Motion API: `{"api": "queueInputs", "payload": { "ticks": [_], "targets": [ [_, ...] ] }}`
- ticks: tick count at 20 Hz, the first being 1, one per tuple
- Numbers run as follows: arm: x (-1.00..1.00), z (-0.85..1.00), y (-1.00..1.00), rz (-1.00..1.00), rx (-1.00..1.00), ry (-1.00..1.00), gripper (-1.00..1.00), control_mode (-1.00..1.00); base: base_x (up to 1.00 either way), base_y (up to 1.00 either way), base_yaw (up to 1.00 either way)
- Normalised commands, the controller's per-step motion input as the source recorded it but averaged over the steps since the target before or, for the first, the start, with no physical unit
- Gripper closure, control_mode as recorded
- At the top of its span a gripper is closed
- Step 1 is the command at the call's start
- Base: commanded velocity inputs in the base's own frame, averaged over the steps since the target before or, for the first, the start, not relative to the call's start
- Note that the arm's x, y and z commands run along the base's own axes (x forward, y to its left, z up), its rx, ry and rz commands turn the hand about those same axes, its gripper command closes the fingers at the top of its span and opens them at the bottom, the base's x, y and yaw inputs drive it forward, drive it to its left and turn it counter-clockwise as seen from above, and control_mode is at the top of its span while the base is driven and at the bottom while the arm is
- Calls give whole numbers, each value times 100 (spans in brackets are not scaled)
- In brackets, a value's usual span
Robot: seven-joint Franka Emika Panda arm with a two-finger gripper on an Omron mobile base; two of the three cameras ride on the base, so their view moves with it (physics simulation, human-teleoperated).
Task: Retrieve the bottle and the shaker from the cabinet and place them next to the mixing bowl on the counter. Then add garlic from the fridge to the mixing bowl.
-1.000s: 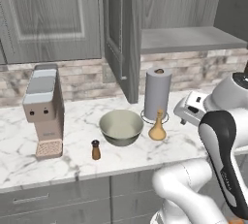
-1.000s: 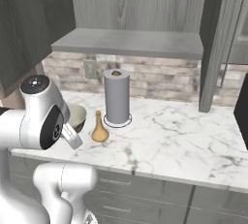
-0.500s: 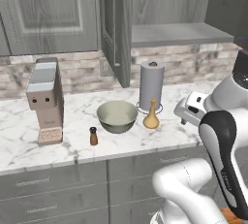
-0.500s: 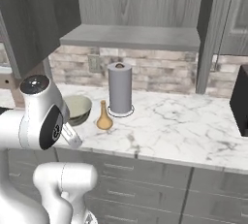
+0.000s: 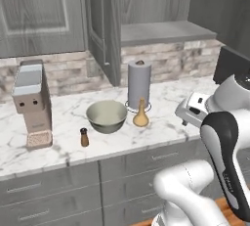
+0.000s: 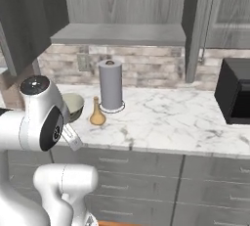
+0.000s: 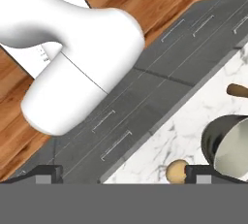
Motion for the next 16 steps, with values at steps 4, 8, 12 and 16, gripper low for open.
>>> {"api": "queueInputs", "payload": {
  "ticks": [4,8,12,16],
  "targets": [
    [0,0,0,0,0,0,-100,100,-16,0,-39],
    [0,0,0,0,0,0,-100,100,-11,0,-45],
    [0,0,0,0,0,0,-100,100,-14,0,-45],
    [0,0,0,0,0,0,-100,100,-13,0,-46]
  ]
}}
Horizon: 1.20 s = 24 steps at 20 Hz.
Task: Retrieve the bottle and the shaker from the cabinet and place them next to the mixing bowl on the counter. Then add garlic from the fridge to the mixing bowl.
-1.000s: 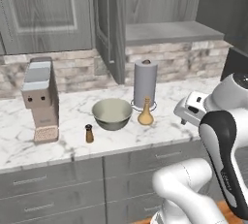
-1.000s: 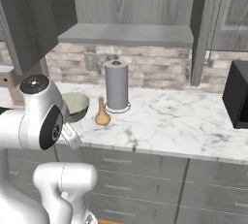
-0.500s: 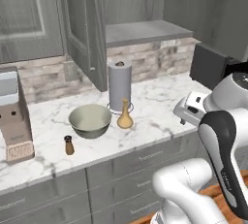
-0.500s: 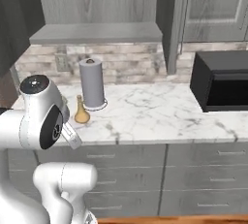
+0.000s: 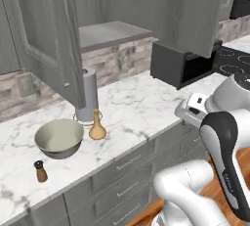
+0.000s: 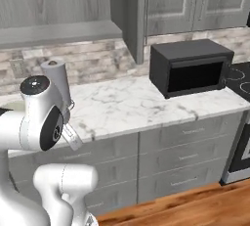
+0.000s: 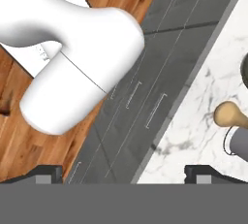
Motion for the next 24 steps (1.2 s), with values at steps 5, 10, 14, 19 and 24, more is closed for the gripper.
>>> {"api": "queueInputs", "payload": {
  "ticks": [5,10,14,19,24],
  "targets": [
    [0,0,0,0,0,0,-100,100,-6,0,-44],
    [0,0,0,0,0,0,-100,100,0,-3,-41],
    [0,0,0,0,0,0,-100,100,0,-2,-40],
    [0,0,0,0,0,0,-100,100,0,-4,-39],
    [0,0,0,0,0,0,-100,100,0,-20,-33]
  ]
}}
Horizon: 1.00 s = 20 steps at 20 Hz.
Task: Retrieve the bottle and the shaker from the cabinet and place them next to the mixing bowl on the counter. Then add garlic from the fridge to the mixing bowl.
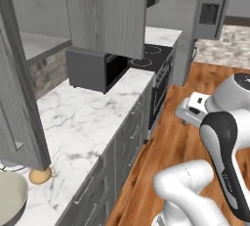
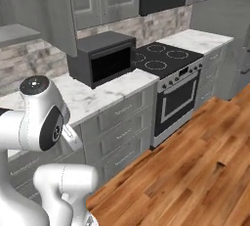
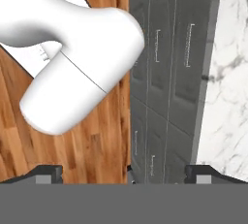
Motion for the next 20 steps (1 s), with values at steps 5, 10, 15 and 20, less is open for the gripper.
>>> {"api": "queueInputs", "payload": {
  "ticks": [5,10,15,20],
  "targets": [
    [0,0,0,0,0,0,-100,100,2,-35,-28],
    [0,0,0,0,0,0,-100,100,16,-48,-21],
    [0,0,0,0,0,0,-100,100,26,-64,-15],
    [0,0,0,0,0,0,-100,100,34,-73,-13]
  ]
}}
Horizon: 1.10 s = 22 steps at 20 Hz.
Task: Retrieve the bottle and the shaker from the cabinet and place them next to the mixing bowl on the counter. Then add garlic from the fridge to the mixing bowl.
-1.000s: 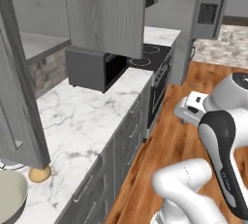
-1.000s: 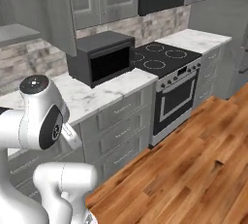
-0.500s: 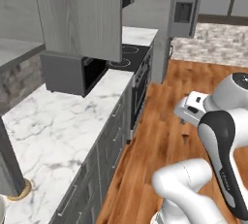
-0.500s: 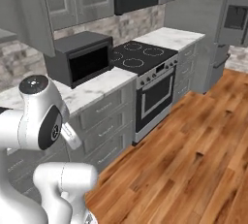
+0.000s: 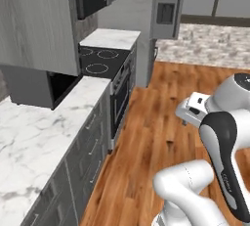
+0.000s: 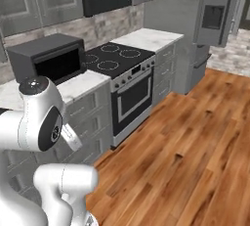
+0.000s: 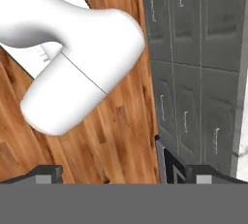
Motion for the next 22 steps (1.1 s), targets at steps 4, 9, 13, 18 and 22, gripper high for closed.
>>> {"api": "queueInputs", "payload": {
  "ticks": [4,9,13,18,22],
  "targets": [
    [0,0,0,0,0,0,-100,100,39,-79,-9],
    [0,0,0,0,0,0,-100,100,46,-77,-8],
    [0,0,0,0,0,0,-100,100,59,-66,-5],
    [0,0,0,0,0,0,-100,100,68,-44,-5],
    [0,0,0,0,0,0,-100,100,63,-51,-4]
  ]
}}
